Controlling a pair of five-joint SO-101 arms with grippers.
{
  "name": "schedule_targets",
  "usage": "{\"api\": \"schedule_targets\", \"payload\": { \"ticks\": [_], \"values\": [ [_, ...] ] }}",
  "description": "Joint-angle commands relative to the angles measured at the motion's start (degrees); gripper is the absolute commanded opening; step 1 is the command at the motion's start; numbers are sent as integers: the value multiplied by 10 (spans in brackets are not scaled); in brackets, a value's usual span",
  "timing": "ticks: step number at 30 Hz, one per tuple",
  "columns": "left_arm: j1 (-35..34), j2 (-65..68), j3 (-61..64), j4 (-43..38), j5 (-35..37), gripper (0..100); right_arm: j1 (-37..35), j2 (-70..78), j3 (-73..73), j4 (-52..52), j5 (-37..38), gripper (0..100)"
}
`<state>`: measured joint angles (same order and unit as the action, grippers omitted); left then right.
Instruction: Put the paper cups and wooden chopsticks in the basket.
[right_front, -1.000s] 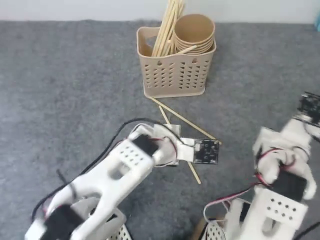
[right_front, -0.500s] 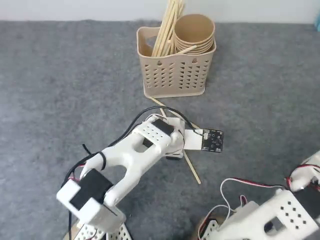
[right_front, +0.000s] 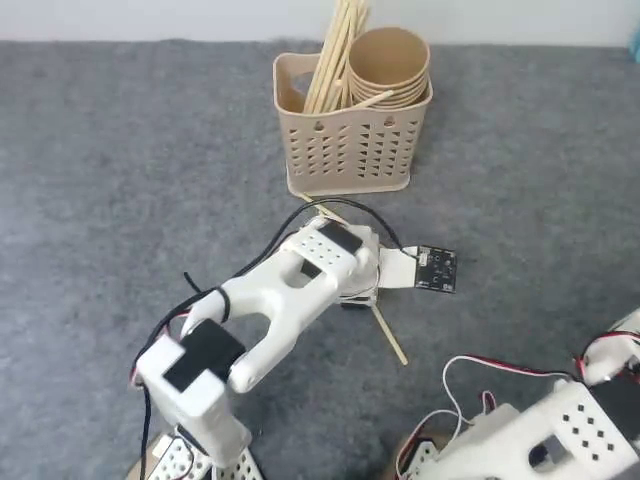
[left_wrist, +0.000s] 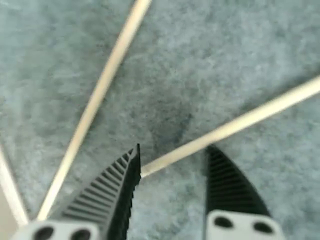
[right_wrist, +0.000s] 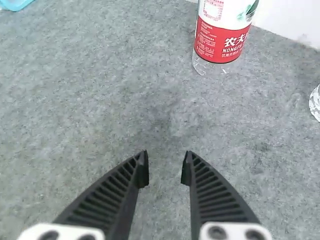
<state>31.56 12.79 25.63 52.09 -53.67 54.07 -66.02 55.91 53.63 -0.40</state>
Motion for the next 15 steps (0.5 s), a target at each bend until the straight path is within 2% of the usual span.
{"api": "schedule_targets", "payload": {
  "ticks": [1, 11, 15],
  "values": [
    [-4, 45, -73, 58, -7, 11, 7, -12, -5, -15, 12, 122],
    [8, 19, -92, 224, -33, 13, 7, -12, -5, -16, 11, 122],
    [8, -44, -82, 247, 6, 13, 7, -12, -5, -16, 11, 122]
  ]
}}
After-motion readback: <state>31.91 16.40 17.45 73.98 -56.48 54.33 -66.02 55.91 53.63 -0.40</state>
